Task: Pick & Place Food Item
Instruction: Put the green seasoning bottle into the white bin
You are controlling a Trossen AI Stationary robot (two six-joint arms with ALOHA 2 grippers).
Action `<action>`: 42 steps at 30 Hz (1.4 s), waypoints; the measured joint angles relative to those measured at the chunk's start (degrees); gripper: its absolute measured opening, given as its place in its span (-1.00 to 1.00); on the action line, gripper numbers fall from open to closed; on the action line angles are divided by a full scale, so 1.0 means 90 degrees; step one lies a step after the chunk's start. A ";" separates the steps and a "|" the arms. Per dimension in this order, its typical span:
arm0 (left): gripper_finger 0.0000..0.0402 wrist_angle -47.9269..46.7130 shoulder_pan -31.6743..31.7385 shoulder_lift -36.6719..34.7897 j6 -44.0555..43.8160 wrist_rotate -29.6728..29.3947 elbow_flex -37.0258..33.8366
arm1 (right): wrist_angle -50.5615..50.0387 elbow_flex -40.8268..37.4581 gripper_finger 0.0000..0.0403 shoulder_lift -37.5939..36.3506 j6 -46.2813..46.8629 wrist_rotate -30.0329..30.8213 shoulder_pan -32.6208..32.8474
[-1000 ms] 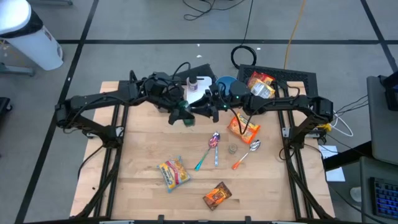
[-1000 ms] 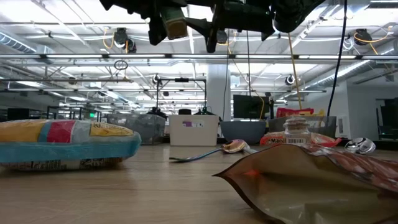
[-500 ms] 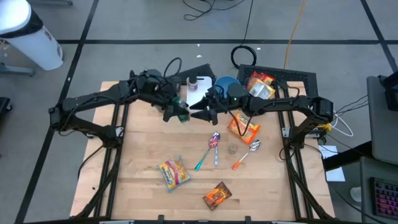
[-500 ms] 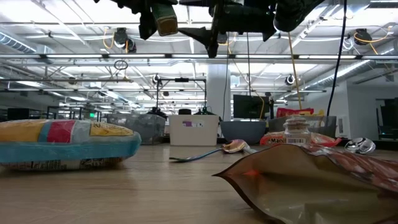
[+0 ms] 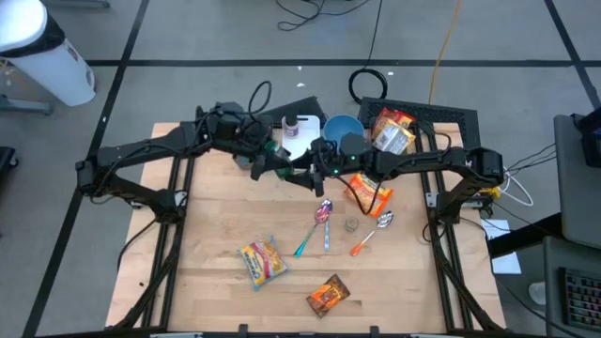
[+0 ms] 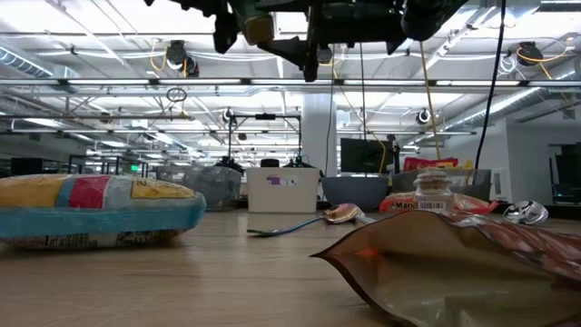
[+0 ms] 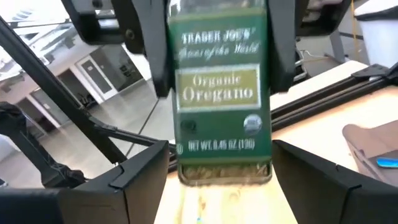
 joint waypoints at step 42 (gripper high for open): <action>0.34 0.0682 0.0046 0.0276 -0.0358 0.0370 -0.0005 | 0.0816 0.0000 -0.04 0.0005 -0.0175 0.0163 -0.0039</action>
